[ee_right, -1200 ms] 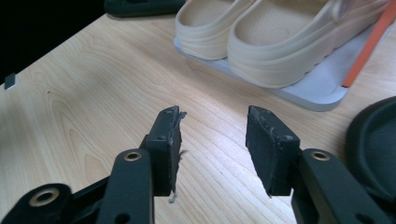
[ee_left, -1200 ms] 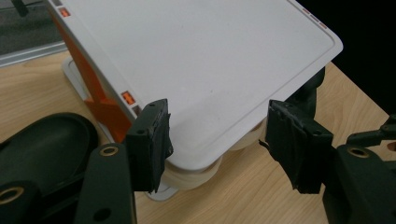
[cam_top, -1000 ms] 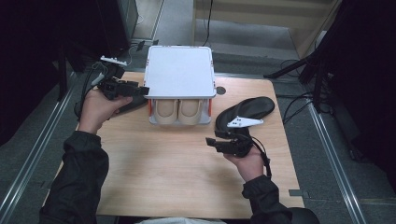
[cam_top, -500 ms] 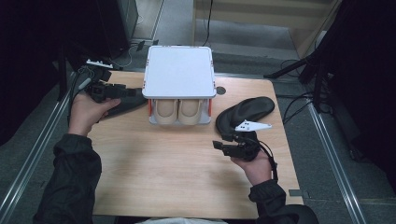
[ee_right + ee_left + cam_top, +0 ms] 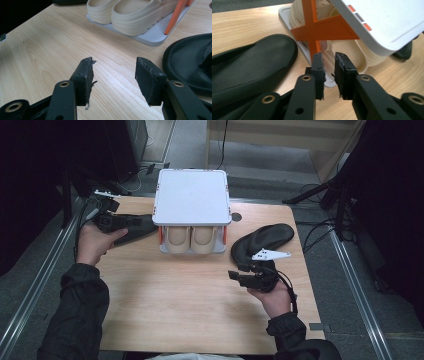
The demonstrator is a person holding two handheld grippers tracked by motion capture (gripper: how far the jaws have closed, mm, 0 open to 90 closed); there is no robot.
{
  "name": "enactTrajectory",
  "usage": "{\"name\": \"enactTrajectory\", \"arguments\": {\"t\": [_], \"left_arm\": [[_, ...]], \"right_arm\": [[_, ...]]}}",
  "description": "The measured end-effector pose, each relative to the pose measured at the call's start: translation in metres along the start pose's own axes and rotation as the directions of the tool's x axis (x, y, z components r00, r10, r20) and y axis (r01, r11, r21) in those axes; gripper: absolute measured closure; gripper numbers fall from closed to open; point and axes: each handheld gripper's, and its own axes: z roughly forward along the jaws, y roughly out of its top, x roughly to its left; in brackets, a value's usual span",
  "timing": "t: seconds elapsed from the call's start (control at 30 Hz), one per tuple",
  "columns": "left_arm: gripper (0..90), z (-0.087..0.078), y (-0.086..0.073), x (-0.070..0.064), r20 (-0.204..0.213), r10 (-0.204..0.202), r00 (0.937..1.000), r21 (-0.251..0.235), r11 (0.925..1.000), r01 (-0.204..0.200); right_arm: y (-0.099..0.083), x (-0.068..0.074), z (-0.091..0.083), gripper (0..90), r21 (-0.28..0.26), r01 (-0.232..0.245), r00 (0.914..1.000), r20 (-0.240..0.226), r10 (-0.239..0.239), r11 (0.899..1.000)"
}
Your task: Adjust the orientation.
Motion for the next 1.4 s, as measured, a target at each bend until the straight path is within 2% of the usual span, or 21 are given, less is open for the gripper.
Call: {"name": "enactTrajectory", "arguments": {"t": [0.1, 0.23, 0.4, 0.63, 0.67, 0.87, 0.97, 1.13, 1.4], "left_arm": [[89.9, 0.009, -0.003, 0.006, -0.001, -0.015, 0.9999, -0.002, 0.9999, 0.015], [90.0, 0.019, -0.005, 0.010, -0.020, -0.009, 0.9998, 0.015, 0.9998, 0.009], [90.0, 0.041, -0.008, 0.019, -0.055, -0.027, 0.9981, 0.026, 0.9993, 0.028], [90.0, 0.063, -0.010, 0.032, -0.075, -0.055, 0.9957, 0.033, 0.9978, 0.057], [90.0, 0.068, -0.011, 0.036, -0.095, -0.063, 0.9935, 0.028, 0.9975, 0.065], [90.0, 0.082, -0.014, 0.048, -0.126, -0.095, 0.9874, 0.027, 0.9947, 0.099], [90.0, 0.086, -0.016, 0.051, -0.131, -0.111, 0.9852, 0.031, 0.9928, 0.116], [90.0, 0.095, -0.020, 0.059, -0.140, -0.115, 0.9833, 0.072, 0.9893, 0.126], [90.0, 0.090, -0.027, 0.059, -0.128, -0.129, 0.9833, 0.077, 0.9873, 0.140]], "right_arm": [[-0.002, -0.001, 0.000, 47.8, -0.002, -0.008, 1.0000, 0.004, 0.008, 1.000], [-0.004, 0.000, -0.002, 50.4, -0.004, -0.019, 0.9998, 0.003, 0.019, 1.000], [-0.009, 0.001, -0.004, 50.1, -0.003, -0.025, 0.9996, 0.015, 0.025, 1.000], [-0.015, 0.001, -0.008, 48.4, 0.001, -0.038, 0.9987, 0.036, 0.038, 0.999], [-0.017, 0.000, -0.009, 49.4, 0.001, -0.046, 0.9982, 0.039, 0.046, 0.999], [-0.022, 0.001, -0.013, 49.8, 0.002, -0.052, 0.9972, 0.053, 0.052, 0.999], [-0.023, 0.001, -0.014, 49.6, 0.004, -0.055, 0.9969, 0.057, 0.054, 0.998], [-0.025, 0.000, -0.016, 49.6, 0.005, -0.067, 0.9959, 0.061, 0.066, 0.998], [-0.025, -0.002, -0.016, 49.3, 0.006, -0.070, 0.9954, 0.066, 0.070, 0.998]]}}
